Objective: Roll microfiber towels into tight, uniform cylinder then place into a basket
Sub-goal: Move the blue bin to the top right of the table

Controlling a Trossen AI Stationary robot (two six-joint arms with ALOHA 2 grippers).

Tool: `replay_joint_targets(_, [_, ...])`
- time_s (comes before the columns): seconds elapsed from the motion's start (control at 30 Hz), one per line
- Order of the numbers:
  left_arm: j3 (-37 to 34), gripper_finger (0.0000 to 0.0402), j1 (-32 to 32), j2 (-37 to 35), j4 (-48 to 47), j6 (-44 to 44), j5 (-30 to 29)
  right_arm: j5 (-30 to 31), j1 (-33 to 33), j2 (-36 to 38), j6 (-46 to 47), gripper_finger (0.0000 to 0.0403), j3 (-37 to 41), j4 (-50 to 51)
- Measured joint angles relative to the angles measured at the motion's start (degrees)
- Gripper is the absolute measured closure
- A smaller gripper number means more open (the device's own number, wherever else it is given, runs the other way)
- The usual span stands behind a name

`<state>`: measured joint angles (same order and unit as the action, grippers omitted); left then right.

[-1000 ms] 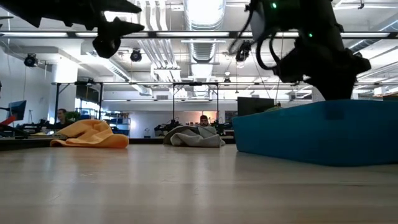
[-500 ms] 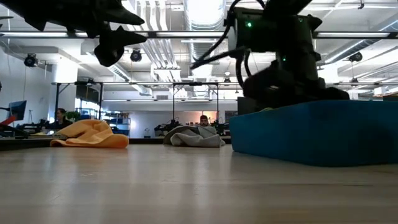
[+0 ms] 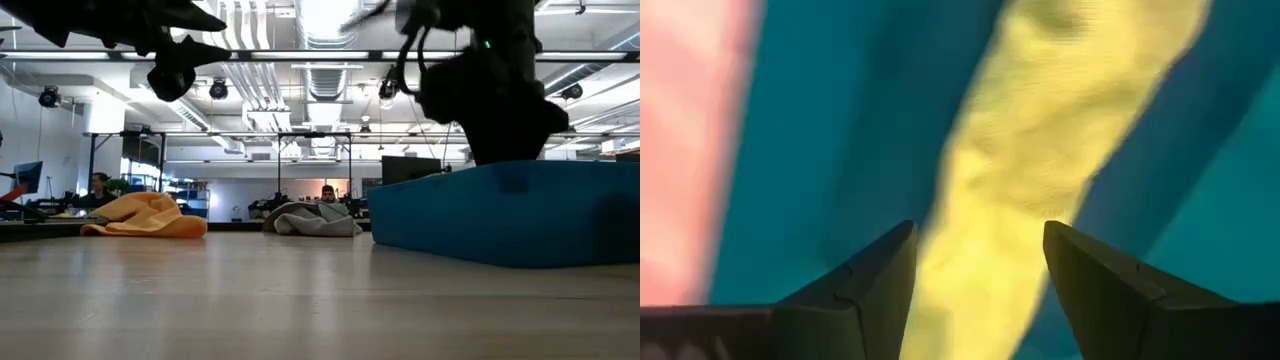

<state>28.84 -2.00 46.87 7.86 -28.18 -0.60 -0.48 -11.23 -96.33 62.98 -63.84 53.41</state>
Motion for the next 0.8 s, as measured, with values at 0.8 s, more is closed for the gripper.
replay_joint_targets(0.8, [0.2,0.0253,0.0,-2.9,-0.6,-2.5,-0.1,5.4,-0.4,11.4,-4.6,0.0153,7.7,0.3])
